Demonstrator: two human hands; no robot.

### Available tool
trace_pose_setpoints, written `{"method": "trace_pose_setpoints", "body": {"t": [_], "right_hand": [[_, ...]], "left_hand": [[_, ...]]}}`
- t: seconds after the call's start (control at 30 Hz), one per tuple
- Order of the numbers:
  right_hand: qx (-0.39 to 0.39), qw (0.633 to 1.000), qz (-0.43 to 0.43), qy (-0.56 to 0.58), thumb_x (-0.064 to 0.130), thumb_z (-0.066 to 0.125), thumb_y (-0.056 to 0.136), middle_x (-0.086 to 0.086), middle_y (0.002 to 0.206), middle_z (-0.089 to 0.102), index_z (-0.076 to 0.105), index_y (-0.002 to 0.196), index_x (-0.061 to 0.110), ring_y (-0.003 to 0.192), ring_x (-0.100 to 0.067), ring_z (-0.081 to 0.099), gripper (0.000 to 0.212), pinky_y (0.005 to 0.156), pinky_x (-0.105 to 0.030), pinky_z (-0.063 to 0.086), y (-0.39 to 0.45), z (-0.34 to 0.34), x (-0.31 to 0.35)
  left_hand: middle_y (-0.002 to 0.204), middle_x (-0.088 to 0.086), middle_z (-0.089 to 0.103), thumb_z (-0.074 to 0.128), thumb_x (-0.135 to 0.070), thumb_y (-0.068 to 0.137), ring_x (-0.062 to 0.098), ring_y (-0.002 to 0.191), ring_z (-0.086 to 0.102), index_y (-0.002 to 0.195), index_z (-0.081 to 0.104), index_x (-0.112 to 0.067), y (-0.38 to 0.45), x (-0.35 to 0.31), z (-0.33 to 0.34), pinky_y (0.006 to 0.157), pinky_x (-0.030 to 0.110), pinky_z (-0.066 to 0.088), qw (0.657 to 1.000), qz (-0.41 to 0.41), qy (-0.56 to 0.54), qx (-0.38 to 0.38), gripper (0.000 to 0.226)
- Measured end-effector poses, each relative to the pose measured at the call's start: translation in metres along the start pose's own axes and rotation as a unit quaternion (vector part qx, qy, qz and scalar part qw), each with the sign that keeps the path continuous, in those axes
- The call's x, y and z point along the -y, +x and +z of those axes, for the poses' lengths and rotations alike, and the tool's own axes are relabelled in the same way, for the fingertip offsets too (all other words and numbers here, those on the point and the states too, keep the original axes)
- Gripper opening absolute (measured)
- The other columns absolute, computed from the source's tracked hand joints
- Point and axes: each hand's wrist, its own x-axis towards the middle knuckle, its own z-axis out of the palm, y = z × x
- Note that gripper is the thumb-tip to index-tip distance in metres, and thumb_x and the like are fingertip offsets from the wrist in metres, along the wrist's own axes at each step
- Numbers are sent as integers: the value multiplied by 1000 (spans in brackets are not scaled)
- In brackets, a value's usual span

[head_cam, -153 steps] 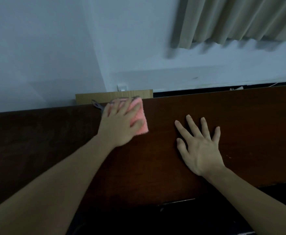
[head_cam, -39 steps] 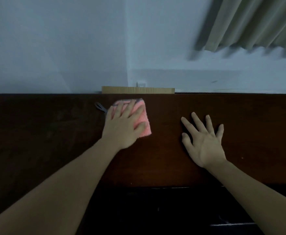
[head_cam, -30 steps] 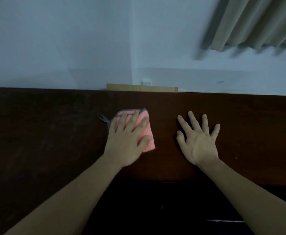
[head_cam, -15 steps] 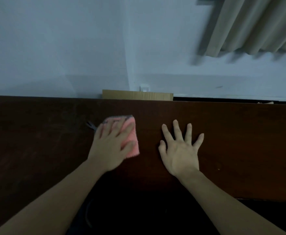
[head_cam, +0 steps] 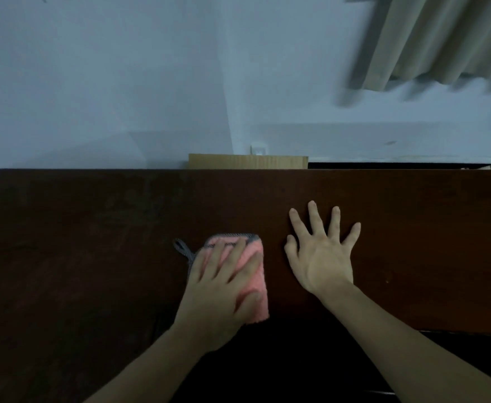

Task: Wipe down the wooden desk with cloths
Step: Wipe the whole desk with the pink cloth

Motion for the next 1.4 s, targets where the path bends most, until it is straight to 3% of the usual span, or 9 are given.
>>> {"method": "trace_pose_setpoints", "body": {"t": [0.2, 0.33, 0.5, 0.6, 0.7, 0.83, 1.07, 1.23, 1.4], "right_hand": [[5, 1000, 9, -12, 54, 14, 104, -2, 170, -11, -2, 161, 39, 153, -42, -14, 61, 117, -72, -3, -1, 1, -1], [-3, 1000, 13, -23, 57, -3, 96, -1, 170, -12, -4, 160, 40, 153, -41, -15, 67, 116, -71, -6, 0, 3, -2], [8, 999, 14, -35, 58, -17, 80, 0, 170, -12, -5, 160, 40, 153, -41, -17, 83, 116, -70, -7, 0, 4, 1], [8, 998, 20, -58, 58, -11, 85, -4, 171, -6, 3, 161, 37, 153, -40, -15, 81, 116, -71, -6, 2, -1, 8], [-1, 998, 26, -50, 57, 17, 102, -6, 170, -7, 11, 162, 34, 152, -41, -18, 65, 117, -70, -7, 4, -5, 25], [1, 1000, -14, -8, 61, 3, 92, -3, 170, -12, 4, 161, 39, 151, -41, -21, 72, 115, -68, -10, 8, 1, 72], [0, 1000, 9, -6, 59, -12, 82, -3, 170, -8, 5, 161, 38, 153, -42, -14, 83, 116, -69, -9, 9, 15, 94], [-18, 1000, 14, 3, 59, -2, 88, -4, 171, 0, 12, 161, 38, 154, -42, -9, 76, 116, -69, -8, 10, 17, 98], [-15, 1000, 18, 6, 60, -6, 85, 0, 170, -6, 7, 160, 41, 154, -38, -14, 79, 117, -66, -10, 9, 15, 101]], "left_hand": [[164, -17, -28, 5, -72, 94, 19, 152, -26, 151, -20, -54, 25, 31, -2, 119, 42, -21, 998, 52, 17, -15, 65], [168, -9, -19, -14, -77, 84, 28, 156, -11, 157, -16, -46, 87, 67, -17, 125, 50, -7, 997, -31, 51, -54, 79], [169, -3, -15, 8, -66, 100, 30, 156, -10, 159, -12, -42, 120, 71, -30, 124, 52, -6, 994, -76, 32, -66, 67], [168, -5, -21, 6, -66, 99, 29, 155, -15, 159, -12, -43, 89, 64, -25, 122, 52, -10, 997, -27, 25, -60, 67], [166, -11, -25, 8, -66, 100, 23, 154, -23, 158, -14, -46, 37, 65, -15, 123, 49, -15, 996, 73, 25, -39, 65], [170, -8, 6, 21, -66, 103, 25, 157, 5, 162, 9, -40, -8, 94, -1, 119, 46, 4, 985, 155, 75, -21, 65], [166, -11, -22, -11, -77, 87, 25, 155, -17, 155, -18, -49, 77, 153, -25, 124, 49, -11, 997, 30, 34, -69, 74], [170, -6, -7, 7, -69, 99, 31, 156, -1, 160, -4, -42, 143, 170, -42, 124, 53, -3, 995, -40, 22, -89, 67], [168, -5, -18, 5, -66, 100, 30, 155, -13, 160, -9, -42, 113, 161, -44, 123, 52, -10, 996, -26, 20, -81, 65]]}}
